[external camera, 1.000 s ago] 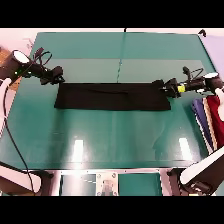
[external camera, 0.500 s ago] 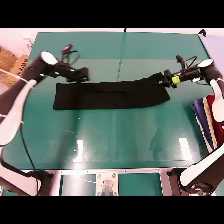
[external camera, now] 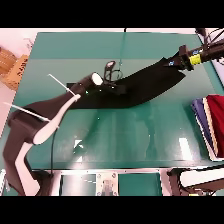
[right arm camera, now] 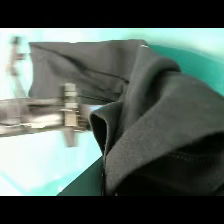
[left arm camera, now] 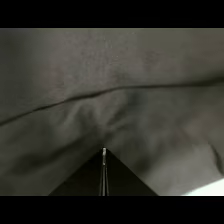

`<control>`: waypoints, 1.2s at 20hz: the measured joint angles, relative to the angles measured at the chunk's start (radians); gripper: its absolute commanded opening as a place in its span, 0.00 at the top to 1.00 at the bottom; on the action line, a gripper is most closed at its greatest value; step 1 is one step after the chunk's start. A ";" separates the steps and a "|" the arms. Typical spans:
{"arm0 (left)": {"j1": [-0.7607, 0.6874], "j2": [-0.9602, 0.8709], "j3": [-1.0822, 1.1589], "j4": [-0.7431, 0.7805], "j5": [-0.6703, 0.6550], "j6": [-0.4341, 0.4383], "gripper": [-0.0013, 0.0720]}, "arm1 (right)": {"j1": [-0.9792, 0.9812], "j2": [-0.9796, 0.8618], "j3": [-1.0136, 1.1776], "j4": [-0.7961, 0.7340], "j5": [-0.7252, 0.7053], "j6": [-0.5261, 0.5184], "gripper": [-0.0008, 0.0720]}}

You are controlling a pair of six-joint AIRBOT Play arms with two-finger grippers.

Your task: Fold the shirts.

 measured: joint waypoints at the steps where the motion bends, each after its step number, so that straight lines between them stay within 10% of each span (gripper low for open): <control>1: -0.015 -0.023 0.014 -0.024 0.007 0.001 0.95 | 0.001 0.014 0.001 0.000 0.007 0.005 0.97; 6: -0.028 -0.072 0.058 -0.097 0.007 0.008 0.95 | 0.004 0.035 0.001 -0.028 0.016 0.014 0.97; 11: 0.082 -0.079 0.201 -0.052 -0.295 0.043 0.95 | 0.021 0.036 0.001 -0.047 -0.001 0.021 0.97; 22: 0.475 0.050 0.424 0.513 -0.872 -0.026 0.95 | 0.486 -0.037 0.001 -0.042 -0.359 0.178 0.97; 24: 0.530 0.059 0.426 0.564 -0.904 -0.031 0.95 | 0.616 -0.107 0.001 -0.030 -0.509 0.206 0.82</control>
